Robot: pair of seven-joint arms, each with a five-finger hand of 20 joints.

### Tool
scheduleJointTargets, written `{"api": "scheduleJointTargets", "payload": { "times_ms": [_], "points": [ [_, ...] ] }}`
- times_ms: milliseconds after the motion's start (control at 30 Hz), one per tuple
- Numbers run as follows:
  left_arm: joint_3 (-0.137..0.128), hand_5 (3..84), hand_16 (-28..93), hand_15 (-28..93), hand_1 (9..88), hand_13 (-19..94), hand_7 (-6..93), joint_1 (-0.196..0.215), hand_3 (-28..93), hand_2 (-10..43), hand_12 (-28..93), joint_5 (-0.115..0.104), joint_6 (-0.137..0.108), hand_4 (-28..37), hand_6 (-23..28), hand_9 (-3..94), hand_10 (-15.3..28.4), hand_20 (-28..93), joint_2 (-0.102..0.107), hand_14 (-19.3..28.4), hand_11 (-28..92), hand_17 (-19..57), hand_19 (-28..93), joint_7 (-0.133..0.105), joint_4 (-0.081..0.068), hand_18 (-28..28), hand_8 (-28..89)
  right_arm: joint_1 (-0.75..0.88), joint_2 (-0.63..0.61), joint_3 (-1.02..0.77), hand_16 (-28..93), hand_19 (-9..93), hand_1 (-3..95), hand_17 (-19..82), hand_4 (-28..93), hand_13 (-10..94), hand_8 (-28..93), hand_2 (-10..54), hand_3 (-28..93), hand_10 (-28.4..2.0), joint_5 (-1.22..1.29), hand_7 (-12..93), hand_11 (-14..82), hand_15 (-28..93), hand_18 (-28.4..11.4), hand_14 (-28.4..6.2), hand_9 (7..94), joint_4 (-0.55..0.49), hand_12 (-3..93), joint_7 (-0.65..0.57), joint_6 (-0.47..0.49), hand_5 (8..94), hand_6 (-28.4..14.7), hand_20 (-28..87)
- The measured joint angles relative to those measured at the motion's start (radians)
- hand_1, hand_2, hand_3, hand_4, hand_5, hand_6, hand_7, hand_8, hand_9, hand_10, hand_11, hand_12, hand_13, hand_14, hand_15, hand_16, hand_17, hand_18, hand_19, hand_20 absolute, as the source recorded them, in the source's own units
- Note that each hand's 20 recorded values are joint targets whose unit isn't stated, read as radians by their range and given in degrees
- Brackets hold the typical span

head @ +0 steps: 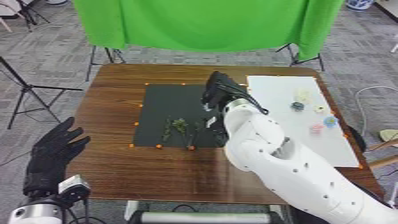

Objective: Arrange flowers

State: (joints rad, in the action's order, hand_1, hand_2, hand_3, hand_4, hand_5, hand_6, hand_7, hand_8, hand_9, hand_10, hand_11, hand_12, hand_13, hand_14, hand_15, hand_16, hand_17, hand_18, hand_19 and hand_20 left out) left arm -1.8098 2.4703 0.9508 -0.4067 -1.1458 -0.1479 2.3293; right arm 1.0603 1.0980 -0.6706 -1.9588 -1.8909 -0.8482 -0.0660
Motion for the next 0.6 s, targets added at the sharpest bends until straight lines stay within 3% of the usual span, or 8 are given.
{"api": "scheduleJointTargets", "payload": {
  "times_ms": [300, 433, 600],
  "points": [
    [0.013, 34.3, -10, 49, 25.3, 25, 13.7, -0.019, 81, 7.5, 8, 0.009, 0.001, -18.1, 8.9, 30.7, 18.4, -5, -0.005, 25.1, 27, -7.7, 65, 0.017, -0.009, 24.0, -10, 0.015, 0.131, -0.003, 19, 93, 56.1, 47, -28, 87, 5, -9.5, 86, -8.2, 0.103, 50, 23.3, 74, -25.0, -2.9, 90.3, 0.062, 37.3, 0.012, -0.005, 74.4, -2.0, 50],
    [0.017, 34.3, -10, 49, 25.4, 25, 13.8, -0.024, 81, 7.5, 8, 0.011, 0.008, -18.2, 9.0, 30.8, 18.6, -5, -0.008, 25.4, 27, -7.8, 65, 0.028, -0.011, 24.1, -10, 0.078, 0.201, -0.104, 19, 93, 56.2, 46, -28, 87, 4, -9.5, 85, -7.9, 0.278, 50, 23.3, 75, -24.8, -2.6, 90.1, 0.096, 37.0, 0.01, 0.009, 73.8, -1.7, 49],
    [0.027, 34.8, -9, 50, 25.9, 27, 13.9, -0.061, 80, 7.5, 8, 0.021, 0.023, -18.8, 9.2, 31.8, 19.0, -5, -0.002, 26.0, 27, -7.7, 66, 0.053, -0.023, 24.6, -10, 0.079, 0.246, -0.055, 19, 93, 56.2, 46, -28, 87, 3, -9.5, 84, -7.2, 0.355, 50, 22.7, 75, -24.6, -2.5, 89.7, 0.163, 36.1, 0.005, -0.04, 72.9, -0.7, 49]
  ]
}}
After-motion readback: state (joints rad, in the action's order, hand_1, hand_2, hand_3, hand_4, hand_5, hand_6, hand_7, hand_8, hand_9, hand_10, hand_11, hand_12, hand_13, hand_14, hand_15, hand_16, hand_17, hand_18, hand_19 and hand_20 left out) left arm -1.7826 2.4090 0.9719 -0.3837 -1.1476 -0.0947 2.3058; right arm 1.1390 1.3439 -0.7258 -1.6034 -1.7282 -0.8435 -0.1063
